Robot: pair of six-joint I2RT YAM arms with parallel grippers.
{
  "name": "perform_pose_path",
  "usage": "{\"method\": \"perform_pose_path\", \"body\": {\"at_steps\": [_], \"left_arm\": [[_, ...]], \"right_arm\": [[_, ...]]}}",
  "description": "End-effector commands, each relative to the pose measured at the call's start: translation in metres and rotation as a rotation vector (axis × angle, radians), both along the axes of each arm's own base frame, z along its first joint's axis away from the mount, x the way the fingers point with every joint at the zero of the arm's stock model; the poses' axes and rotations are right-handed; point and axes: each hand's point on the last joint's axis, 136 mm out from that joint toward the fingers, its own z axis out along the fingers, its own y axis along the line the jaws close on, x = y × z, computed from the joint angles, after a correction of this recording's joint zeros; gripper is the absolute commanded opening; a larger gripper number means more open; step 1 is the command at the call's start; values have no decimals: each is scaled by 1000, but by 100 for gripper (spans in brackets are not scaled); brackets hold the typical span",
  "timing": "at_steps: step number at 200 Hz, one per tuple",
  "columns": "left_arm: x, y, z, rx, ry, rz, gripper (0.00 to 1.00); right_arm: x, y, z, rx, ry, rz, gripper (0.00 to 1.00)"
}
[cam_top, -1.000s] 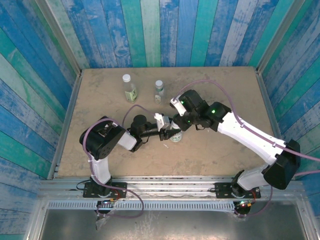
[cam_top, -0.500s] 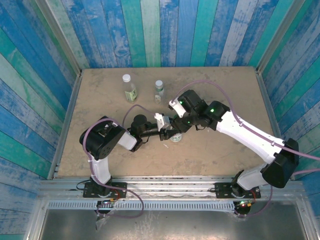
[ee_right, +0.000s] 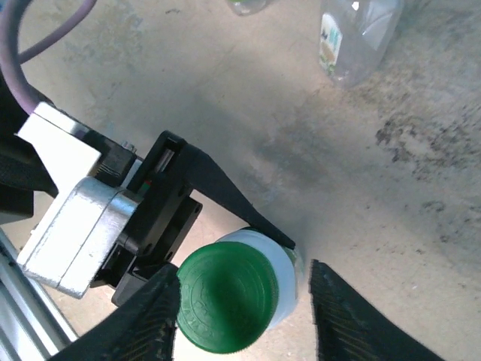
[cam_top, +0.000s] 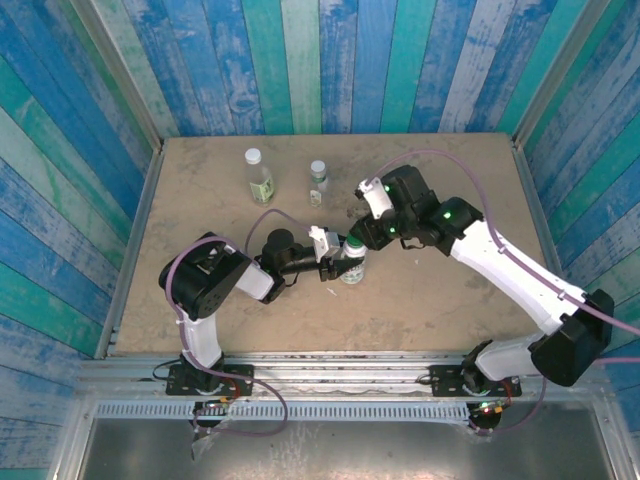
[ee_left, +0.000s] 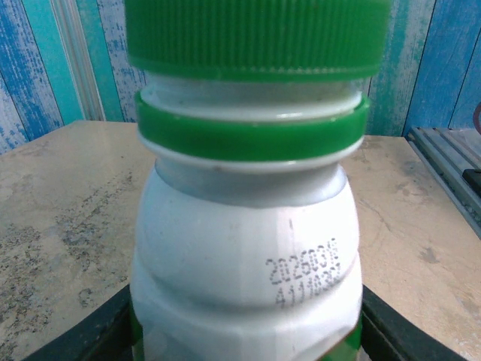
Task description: Screw on the bottle caps
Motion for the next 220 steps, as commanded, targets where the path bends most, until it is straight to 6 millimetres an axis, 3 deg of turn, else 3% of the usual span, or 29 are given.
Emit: {"method": "perform_pose_path", "body": {"at_steps": [1,18,81,106,131,187,220], "left_arm": [[-7,2,-10,49,42,-7,58],[-7,2,-11,52,43,-7,58],[-6,5,-9,48,32,11,58],[-4,5,-8,40,50,24,58],[1,5,-8,34,59,46,58],[4,5,-8,37,71,67,58],[3,5,-9,43,68,62,58]], "right_arm": [[-4,2,-16,9,64,10,43],[-4,-2,-22,9,74,-2,37],[-6,-24,-51,18,137,-70,32],[-7,-27,-51,57,164,-80,22],[-21,-22,-51,103,206,-38,21],[-54,-15,-32,226,239,42,18],[-40,-27,-9,232,114,-25,20]]}}
